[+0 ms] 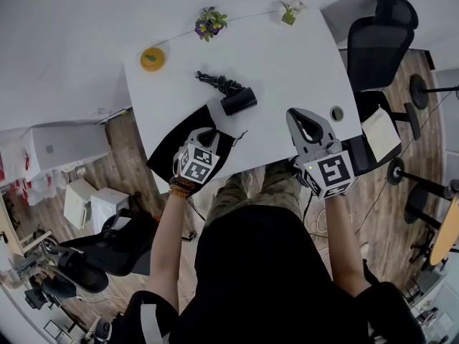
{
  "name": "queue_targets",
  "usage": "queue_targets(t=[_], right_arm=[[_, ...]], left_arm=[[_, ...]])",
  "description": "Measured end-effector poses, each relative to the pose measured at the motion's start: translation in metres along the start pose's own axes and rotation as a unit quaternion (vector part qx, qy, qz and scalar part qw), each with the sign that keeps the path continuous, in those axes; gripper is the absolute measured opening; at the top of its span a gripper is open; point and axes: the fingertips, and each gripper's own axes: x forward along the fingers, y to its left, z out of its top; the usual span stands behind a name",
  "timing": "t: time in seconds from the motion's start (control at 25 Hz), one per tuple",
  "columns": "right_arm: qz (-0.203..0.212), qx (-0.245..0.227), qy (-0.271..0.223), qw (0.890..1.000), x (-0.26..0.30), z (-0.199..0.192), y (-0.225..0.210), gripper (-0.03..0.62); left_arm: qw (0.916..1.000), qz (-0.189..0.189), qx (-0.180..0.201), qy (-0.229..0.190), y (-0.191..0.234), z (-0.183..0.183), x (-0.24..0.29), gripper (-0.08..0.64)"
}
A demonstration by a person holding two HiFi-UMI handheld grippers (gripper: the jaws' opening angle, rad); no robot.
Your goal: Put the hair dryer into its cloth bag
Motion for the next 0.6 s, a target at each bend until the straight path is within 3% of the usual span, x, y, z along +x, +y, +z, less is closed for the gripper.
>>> queue_targets(t=[0.16, 0.32, 0.44, 0.6], right_arm=[[0.04, 0.005, 0.015, 0.999, 0.01, -0.008, 0.017, 0.031], [0.117, -0.002, 0.031, 0.993, 0.034, -0.038, 0.048, 0.031], [0.2, -0.003, 0.063, 0.978, 0.054, -0.068, 0.083, 0.032], [0.28, 0.051, 0.108, 0.953, 0.079, -0.099, 0.121, 0.034]], left_arm=[[0.9983, -0.009, 0.005, -0.057, -0.004, 0.027, -0.037, 0.063], [0.9936, -0.024, 0.028, -0.107, -0.011, 0.044, -0.072, 0.063], [0.9893, -0.044, 0.054, -0.128, -0.022, 0.05, -0.089, 0.063], [0.9845, -0.058, 0.073, -0.148, -0.031, 0.053, -0.103, 0.063]])
